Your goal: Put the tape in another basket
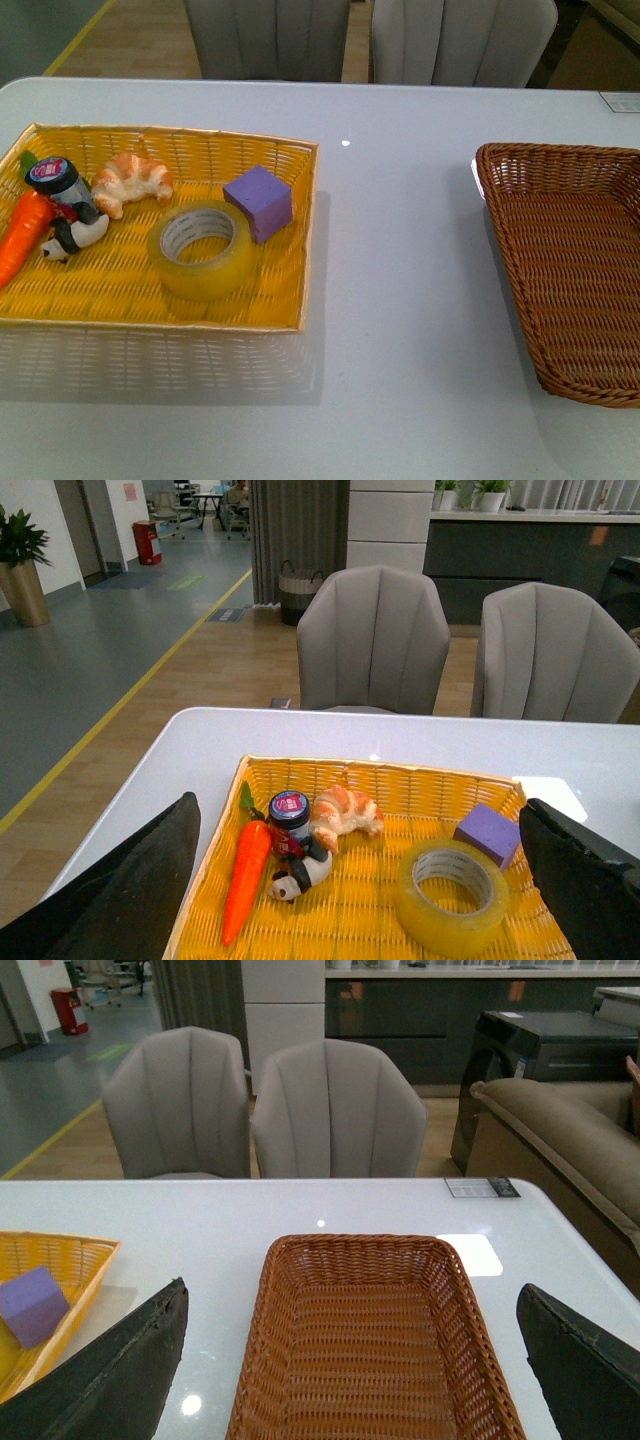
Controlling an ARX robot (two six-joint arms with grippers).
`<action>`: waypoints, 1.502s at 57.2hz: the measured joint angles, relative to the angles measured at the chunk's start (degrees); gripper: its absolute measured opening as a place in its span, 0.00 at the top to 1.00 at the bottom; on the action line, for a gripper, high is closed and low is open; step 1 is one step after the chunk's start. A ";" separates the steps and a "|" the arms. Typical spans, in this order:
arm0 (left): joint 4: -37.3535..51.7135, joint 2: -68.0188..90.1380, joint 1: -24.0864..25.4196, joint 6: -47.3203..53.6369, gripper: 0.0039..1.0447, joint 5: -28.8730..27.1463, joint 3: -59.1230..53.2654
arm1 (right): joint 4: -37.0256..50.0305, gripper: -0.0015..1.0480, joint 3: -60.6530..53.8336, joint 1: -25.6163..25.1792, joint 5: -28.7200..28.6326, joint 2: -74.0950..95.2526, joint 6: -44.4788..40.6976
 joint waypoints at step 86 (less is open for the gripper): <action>0.00 0.00 0.00 0.00 0.08 0.00 0.00 | 19.67 0.09 23.67 -18.62 -15.61 73.07 -8.81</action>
